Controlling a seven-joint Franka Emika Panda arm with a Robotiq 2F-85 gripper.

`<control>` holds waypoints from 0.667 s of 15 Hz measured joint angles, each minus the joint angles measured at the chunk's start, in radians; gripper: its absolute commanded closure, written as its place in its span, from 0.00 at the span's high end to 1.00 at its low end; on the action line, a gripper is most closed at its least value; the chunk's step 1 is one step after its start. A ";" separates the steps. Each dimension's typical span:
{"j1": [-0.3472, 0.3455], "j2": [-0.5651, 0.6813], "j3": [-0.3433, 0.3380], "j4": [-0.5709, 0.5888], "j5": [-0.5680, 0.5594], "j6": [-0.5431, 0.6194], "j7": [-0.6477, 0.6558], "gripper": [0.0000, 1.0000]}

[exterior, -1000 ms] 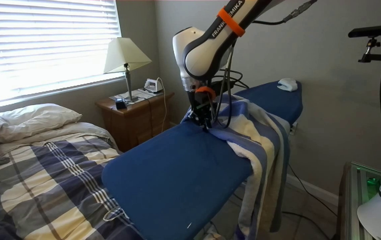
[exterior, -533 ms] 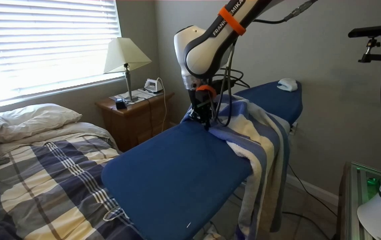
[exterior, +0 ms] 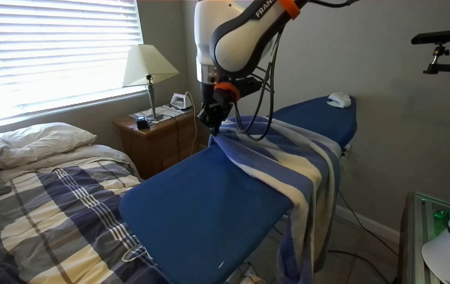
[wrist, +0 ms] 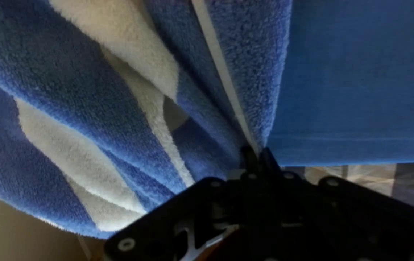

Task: Unfold the towel

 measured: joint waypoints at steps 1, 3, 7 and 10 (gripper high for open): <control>0.003 -0.003 0.011 0.000 0.000 0.029 -0.015 0.01; 0.006 -0.004 0.039 0.000 0.006 0.084 -0.057 0.01; 0.006 -0.004 0.106 -0.001 0.080 0.165 -0.193 0.01; -0.009 -0.003 0.165 -0.001 0.219 0.207 -0.356 0.01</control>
